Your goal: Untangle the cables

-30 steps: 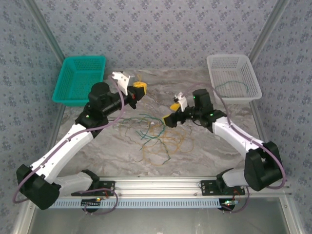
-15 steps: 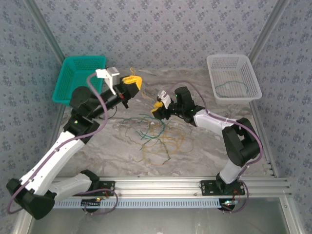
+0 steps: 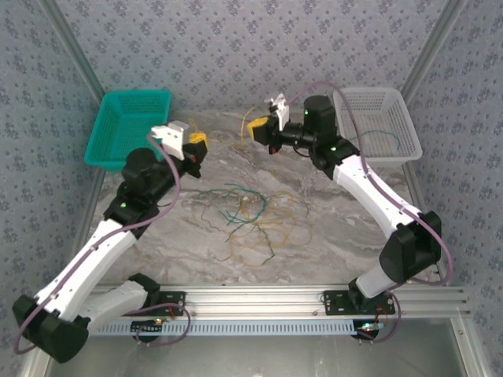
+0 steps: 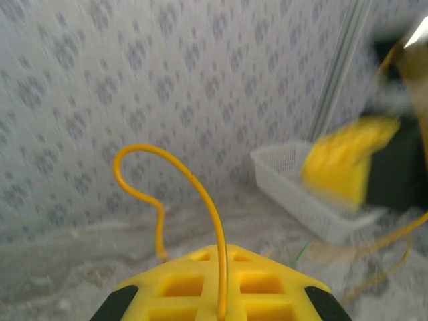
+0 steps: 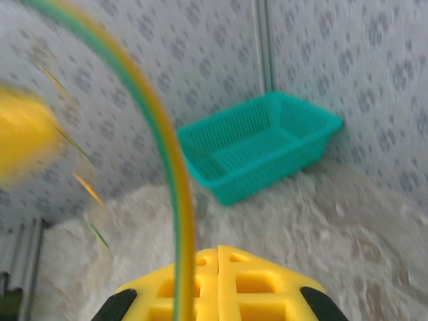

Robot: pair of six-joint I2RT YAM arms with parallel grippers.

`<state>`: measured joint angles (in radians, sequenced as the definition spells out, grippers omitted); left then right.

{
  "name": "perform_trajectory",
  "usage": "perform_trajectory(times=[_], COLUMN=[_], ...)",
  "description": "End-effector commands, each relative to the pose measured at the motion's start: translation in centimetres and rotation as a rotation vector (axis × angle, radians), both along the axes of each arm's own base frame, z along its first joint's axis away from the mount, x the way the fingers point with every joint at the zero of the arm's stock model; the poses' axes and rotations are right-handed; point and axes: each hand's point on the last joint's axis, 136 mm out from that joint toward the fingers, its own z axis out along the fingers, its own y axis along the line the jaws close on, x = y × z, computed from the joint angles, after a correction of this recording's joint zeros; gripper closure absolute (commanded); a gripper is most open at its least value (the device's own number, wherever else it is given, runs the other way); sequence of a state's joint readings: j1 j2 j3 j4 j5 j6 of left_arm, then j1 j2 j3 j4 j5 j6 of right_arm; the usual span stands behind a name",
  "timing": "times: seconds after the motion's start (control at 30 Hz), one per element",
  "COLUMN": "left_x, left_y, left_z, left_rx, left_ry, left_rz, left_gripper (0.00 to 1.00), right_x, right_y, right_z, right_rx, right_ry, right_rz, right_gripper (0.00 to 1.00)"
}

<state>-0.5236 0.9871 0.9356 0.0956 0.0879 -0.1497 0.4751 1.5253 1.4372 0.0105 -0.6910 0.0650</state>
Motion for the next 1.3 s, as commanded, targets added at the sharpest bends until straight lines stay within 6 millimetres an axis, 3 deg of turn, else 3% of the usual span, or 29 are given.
perform_trajectory(times=[0.0,0.13,0.27,0.37,0.47,0.6,0.7,0.77,0.87,0.93,1.07,1.1,1.17,1.23,1.27], left_x=[-0.4,1.0,1.3,1.5,1.9,1.1,0.0,-1.1,-2.3,-2.4,-2.6,-2.7,-2.6,-2.7,-3.1], left_y=[-1.8,-1.9,-2.7,-2.1,-2.3,-4.8,-6.7,-8.1,-9.6,-10.3,-11.5,-11.9,-12.5,-13.0,-13.4], left_z=[0.4,-1.4,-1.6,-1.1,-2.4,-4.9,-5.2,-4.6,-3.9,-3.9,-4.1,-4.1,-4.4,-4.3,-4.2], left_rx=[-0.017,-0.037,-0.07,-0.111,-0.078,-0.029,-0.016,-0.02,-0.03,-0.031,-0.025,-0.026,-0.019,-0.016,-0.014], left_ry=[-0.043,0.0,0.024,0.002,0.028,0.079,0.055,0.022,-0.014,-0.019,-0.02,-0.021,-0.02,-0.022,-0.032], left_rz=[-0.092,-0.074,-0.106,-0.083,-0.088,-0.207,-0.272,-0.343,-0.433,-0.46,-0.521,-0.536,-0.555,-0.584,-0.612], left_gripper=[1.0,1.0,1.0,1.0,1.0,1.0,0.99,0.91,0.9,0.81,0.76,0.68,0.65,0.52,0.52], right_x=[-1.2,-2.2,-2.9,-1.7,-0.3,0.8,1.0,1.5,2.2,2.5,2.7,2.7,2.5,2.4,2.4], right_y=[0.1,0.0,0.5,0.4,-0.3,-0.8,0.0,0.3,0.6,0.9,1.3,1.3,1.5,1.8,1.8], right_z=[2.1,4.4,4.5,3.6,3.5,3.8,3.7,3.3,2.8,2.5,2.1,2.1,2.1,2.0,1.8], right_rx=[0.1,0.171,0.171,0.172,0.206,0.224,0.244,0.25,0.253,0.256,0.257,0.26,0.258,0.25,0.247], right_ry=[0.144,0.148,0.165,0.242,0.307,0.309,0.339,0.351,0.371,0.387,0.41,0.412,0.413,0.417,0.418], right_rz=[0.059,0.118,0.172,0.142,0.087,0.009,0.007,-0.013,-0.05,-0.051,-0.058,-0.061,-0.05,-0.043,-0.046], right_gripper=[1.0,1.0,1.0,1.0,1.0,1.0,1.0,1.0,1.0,1.0,1.0,1.0,1.0,1.0,1.0])
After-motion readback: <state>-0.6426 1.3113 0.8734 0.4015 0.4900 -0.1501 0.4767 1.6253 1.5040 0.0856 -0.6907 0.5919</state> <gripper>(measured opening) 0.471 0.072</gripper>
